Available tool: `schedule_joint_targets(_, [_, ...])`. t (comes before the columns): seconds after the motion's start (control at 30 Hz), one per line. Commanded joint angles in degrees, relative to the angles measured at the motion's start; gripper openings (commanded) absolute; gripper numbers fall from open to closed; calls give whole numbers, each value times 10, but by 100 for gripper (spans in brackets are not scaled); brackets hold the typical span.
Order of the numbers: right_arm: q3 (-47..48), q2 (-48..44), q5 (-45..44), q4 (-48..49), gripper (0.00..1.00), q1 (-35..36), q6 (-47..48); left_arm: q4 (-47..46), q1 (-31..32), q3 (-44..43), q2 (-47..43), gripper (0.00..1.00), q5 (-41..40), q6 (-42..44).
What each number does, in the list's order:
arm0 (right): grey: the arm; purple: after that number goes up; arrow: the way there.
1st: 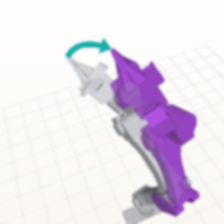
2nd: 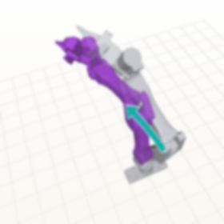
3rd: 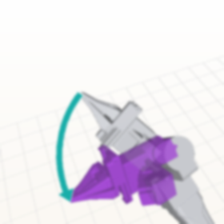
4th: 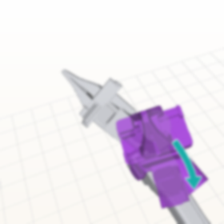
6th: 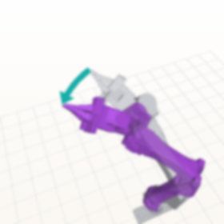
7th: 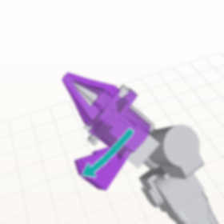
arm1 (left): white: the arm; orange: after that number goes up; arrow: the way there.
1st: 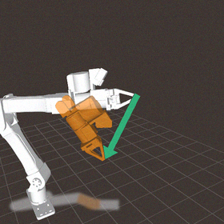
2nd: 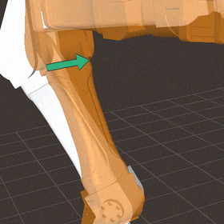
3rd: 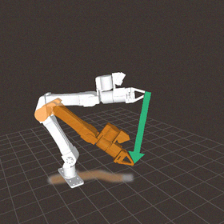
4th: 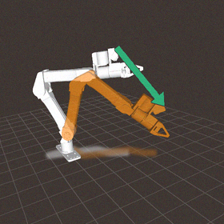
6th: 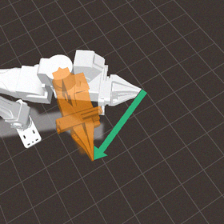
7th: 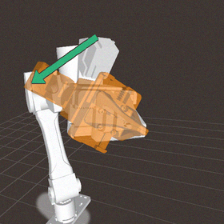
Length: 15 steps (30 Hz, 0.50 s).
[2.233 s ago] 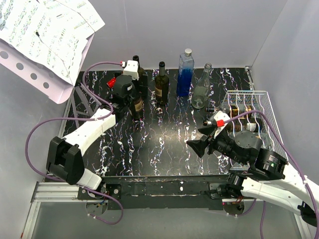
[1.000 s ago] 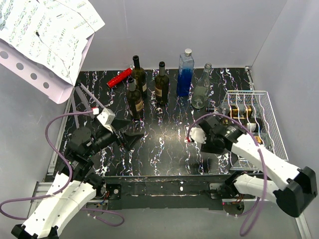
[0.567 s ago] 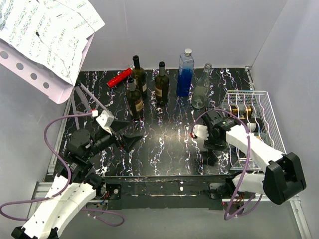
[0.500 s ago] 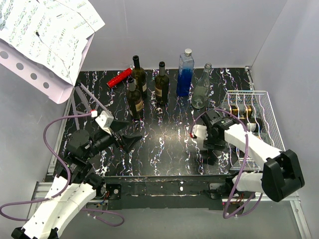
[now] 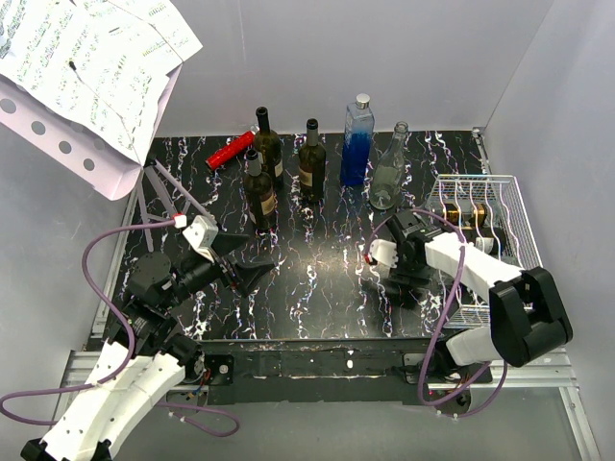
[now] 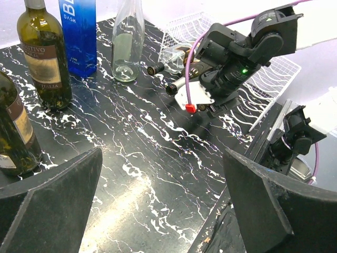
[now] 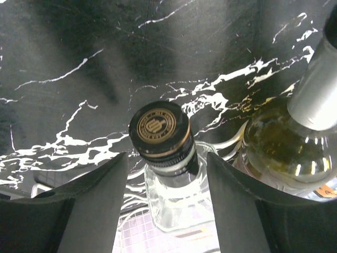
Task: Take the wine bottle off the wine rack
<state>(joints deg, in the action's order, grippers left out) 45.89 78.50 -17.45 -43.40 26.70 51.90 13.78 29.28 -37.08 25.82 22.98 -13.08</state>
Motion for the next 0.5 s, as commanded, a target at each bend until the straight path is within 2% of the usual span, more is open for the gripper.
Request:
schedule_joint_targets(0.0, [-10,14,14,30,68,-5,25,4,3,-1,-6,98,-11,6])
schedule_joint_targets(0.47, [-47,-4,9,96,65,-35,47,4,4,-1,-10,98,-15,7])
